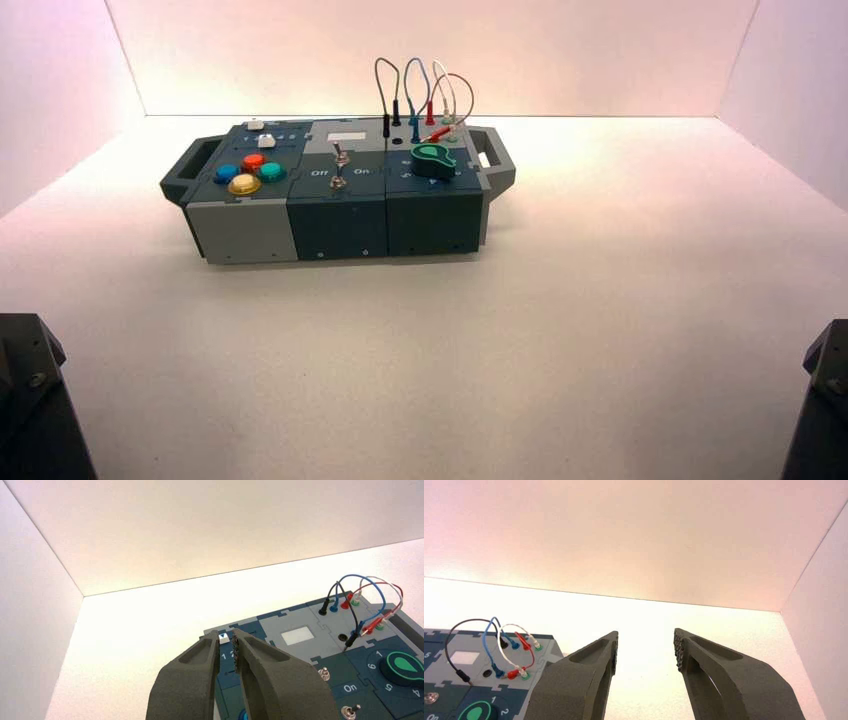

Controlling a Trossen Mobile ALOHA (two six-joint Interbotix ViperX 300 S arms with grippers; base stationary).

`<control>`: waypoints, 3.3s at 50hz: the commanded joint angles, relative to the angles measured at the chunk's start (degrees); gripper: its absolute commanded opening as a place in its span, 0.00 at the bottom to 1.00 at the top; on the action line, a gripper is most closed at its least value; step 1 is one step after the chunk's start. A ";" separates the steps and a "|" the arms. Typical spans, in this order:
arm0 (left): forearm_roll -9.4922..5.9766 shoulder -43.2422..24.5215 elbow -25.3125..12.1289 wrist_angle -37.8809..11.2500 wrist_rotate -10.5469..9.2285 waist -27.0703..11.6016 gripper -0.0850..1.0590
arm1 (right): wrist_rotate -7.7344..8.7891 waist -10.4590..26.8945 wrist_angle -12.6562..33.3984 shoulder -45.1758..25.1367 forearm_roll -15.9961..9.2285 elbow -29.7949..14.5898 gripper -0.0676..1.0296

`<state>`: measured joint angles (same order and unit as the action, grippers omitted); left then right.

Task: Insert the black wire.

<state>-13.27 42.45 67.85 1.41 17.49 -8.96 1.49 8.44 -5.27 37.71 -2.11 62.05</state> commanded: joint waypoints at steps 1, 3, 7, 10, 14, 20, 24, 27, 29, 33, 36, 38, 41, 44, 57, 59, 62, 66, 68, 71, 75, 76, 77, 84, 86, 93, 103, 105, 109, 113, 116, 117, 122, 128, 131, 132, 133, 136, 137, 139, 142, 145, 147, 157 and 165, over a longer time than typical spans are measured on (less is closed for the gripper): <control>0.18 -0.09 -0.70 0.26 0.00 0.18 0.22 | -0.26 0.09 -0.26 0.26 -0.09 -0.79 0.60; 0.18 -0.09 -0.62 0.26 0.09 0.18 0.22 | -0.26 0.09 -0.26 0.26 -0.18 -0.79 0.60; 0.09 -0.09 -0.70 0.09 0.00 0.26 0.22 | -0.26 0.09 -0.18 0.35 -0.18 -0.79 0.60; 0.18 -0.09 -0.70 0.00 0.00 0.26 0.22 | -0.26 0.09 0.00 0.44 -0.09 -0.70 0.60; 0.09 0.00 -0.70 -0.18 0.00 0.26 0.22 | -0.35 0.26 0.97 0.79 -0.18 -0.88 0.60; 0.00 -0.09 -0.88 -0.97 -0.09 0.18 0.22 | -0.35 0.79 3.43 1.58 -0.44 -1.23 0.60; -0.26 0.18 -1.32 -2.29 -0.53 -0.44 0.22 | -0.35 1.14 5.01 1.85 -1.05 -1.67 0.60; -0.62 0.79 -1.85 -3.25 -1.14 -1.32 0.22 | -0.35 1.49 6.94 2.11 -1.85 -2.37 0.60; -0.70 1.32 -2.29 -4.13 -1.67 -2.11 0.22 | -0.35 2.20 9.14 2.55 -2.11 -3.52 0.60; -0.70 1.85 -3.08 -6.15 -2.29 -3.16 0.21 | -0.18 3.69 13.27 3.34 -2.11 -5.45 0.60; -0.70 1.93 -3.87 -7.73 -2.29 -3.69 0.20 | -0.18 4.75 15.47 3.69 -2.20 -6.33 0.60; -0.70 1.93 -4.13 -8.53 -2.29 -3.87 0.19 | -0.18 5.54 16.70 3.87 -2.55 -6.68 0.60; -0.70 1.67 -4.48 -9.32 -2.29 -4.22 0.19 | -0.18 6.24 17.84 3.96 -2.72 -6.94 0.60; -0.70 1.49 -4.57 -9.93 -2.29 -4.66 0.19 | -0.18 6.68 18.81 4.04 -3.08 -7.12 0.60; -0.44 0.97 -5.10 -11.60 -1.49 -7.73 0.19 | 0.44 7.03 25.14 5.36 -3.78 -8.53 0.61; -0.35 0.97 -5.36 -12.30 -1.32 -8.00 0.19 | 0.53 7.29 26.37 5.62 -3.78 -9.32 0.61; -0.26 0.97 -5.63 -13.36 -0.97 -8.17 0.19 | 0.62 7.65 28.48 5.80 -3.78 -10.46 0.62; -0.26 0.97 -5.89 -15.03 -0.79 -8.17 0.19 | 0.70 8.53 32.17 5.71 -3.87 -12.30 0.62; -0.26 0.97 -5.98 -15.73 -0.79 -8.17 0.19 | 0.79 8.79 33.49 5.62 -3.87 -12.92 0.62; -0.26 0.97 -5.98 -16.35 -0.79 -8.17 0.19 | 1.14 9.58 35.68 5.27 -3.87 -13.97 0.62; -0.26 0.79 -6.06 -16.96 -0.79 -8.26 0.19 | 1.49 10.28 36.74 4.75 -3.87 -14.77 0.62; -0.26 0.79 -6.06 -16.96 -0.79 -8.26 0.19 | 1.49 10.28 36.74 4.75 -3.87 -14.77 0.62; -0.26 0.70 -6.06 -17.14 -0.79 -8.35 0.19 | 1.58 10.63 36.74 4.48 -3.87 -14.85 0.62; -0.18 0.53 -6.50 -19.16 -0.79 -9.93 0.19 | 2.55 13.27 37.00 2.02 -3.87 -16.17 0.62; -0.26 0.35 -6.68 -19.51 -0.79 -10.28 0.19 | 2.72 14.24 37.44 0.79 -3.87 -17.05 0.62; -0.26 -0.79 -6.86 -19.78 -0.53 -10.90 0.19 | 2.90 16.08 38.85 -2.81 -3.87 -19.42 0.62; 0.00 -2.20 -6.86 -21.27 2.37 -10.90 0.20 | 4.75 18.81 41.22 -8.53 -3.96 -23.38 0.62; -0.09 -2.20 -6.94 -21.62 2.90 -10.90 0.20 | 4.75 19.07 41.57 -8.96 -3.96 -23.73 0.62; 0.00 -2.29 -7.21 -22.94 4.04 -11.95 0.21 | 5.54 20.48 42.28 -11.16 -3.96 -25.49 0.62; -0.09 -2.20 -7.65 -24.26 4.31 -12.39 0.21 | 5.80 20.92 42.54 -12.22 -3.87 -26.28 0.62; -0.09 -2.20 -7.65 -24.96 4.39 -12.39 0.21 | 6.15 21.09 43.07 -13.01 -3.87 -26.72 0.62; 0.00 -2.20 -7.65 -25.05 4.31 -12.48 0.21 | 6.33 21.27 43.15 -13.10 -3.87 -26.81 0.62; -0.09 -2.02 -7.91 -25.14 4.31 -12.66 0.21 | 6.77 22.06 43.77 -14.24 -3.87 -27.25 0.62; -0.18 -1.32 -8.00 -25.05 4.31 -12.83 0.21 | 6.86 24.35 43.68 -16.87 -3.87 -28.65 0.62; -0.18 -1.14 -7.91 -25.05 4.31 -13.10 0.21 | 6.86 24.79 43.68 -18.37 -3.87 -29.44 0.62; -0.26 -1.14 -7.82 -25.05 4.39 -13.10 0.21 | 6.86 24.79 43.77 -18.63 -3.87 -29.62 0.62; -0.26 -1.14 -7.82 -25.05 4.39 -13.10 0.21 | 6.86 24.79 43.77 -18.63 -3.87 -29.62 0.62; -0.18 -1.05 -7.82 -25.05 4.39 -13.62 0.21 | 6.94 25.66 43.68 -21.01 -3.87 -30.94 0.62; -0.18 -1.14 -7.82 -25.05 4.31 -13.62 0.21 | 6.94 25.84 43.68 -21.45 -3.87 -31.29 0.62; -0.26 -1.14 -7.91 -25.05 4.39 -13.71 0.21 | 6.94 26.02 43.68 -22.41 -3.87 -31.90 0.62; -0.18 -1.14 -7.82 -25.05 4.31 -13.80 0.21 | 6.86 26.28 43.68 -23.38 -3.87 -32.61 0.62; -0.26 -1.32 -7.82 -25.05 4.31 -13.80 0.21 | 6.94 26.28 43.59 -24.61 -3.78 -33.31 0.62; -0.26 -1.41 -7.82 -25.05 4.31 -13.89 0.21 | 6.86 26.28 43.59 -25.14 -3.87 -33.66 0.62; -0.18 -1.49 -7.82 -24.96 4.31 -13.89 0.21 | 6.94 26.46 42.63 -28.56 -3.78 -35.42 0.62; -0.18 -1.49 -7.65 -24.61 4.31 -13.89 0.21 | 6.94 27.42 40.96 -30.76 -3.60 -36.21 0.62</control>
<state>-13.45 40.87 61.70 -23.91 21.62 -22.50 8.17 34.80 37.18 7.12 -5.71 28.04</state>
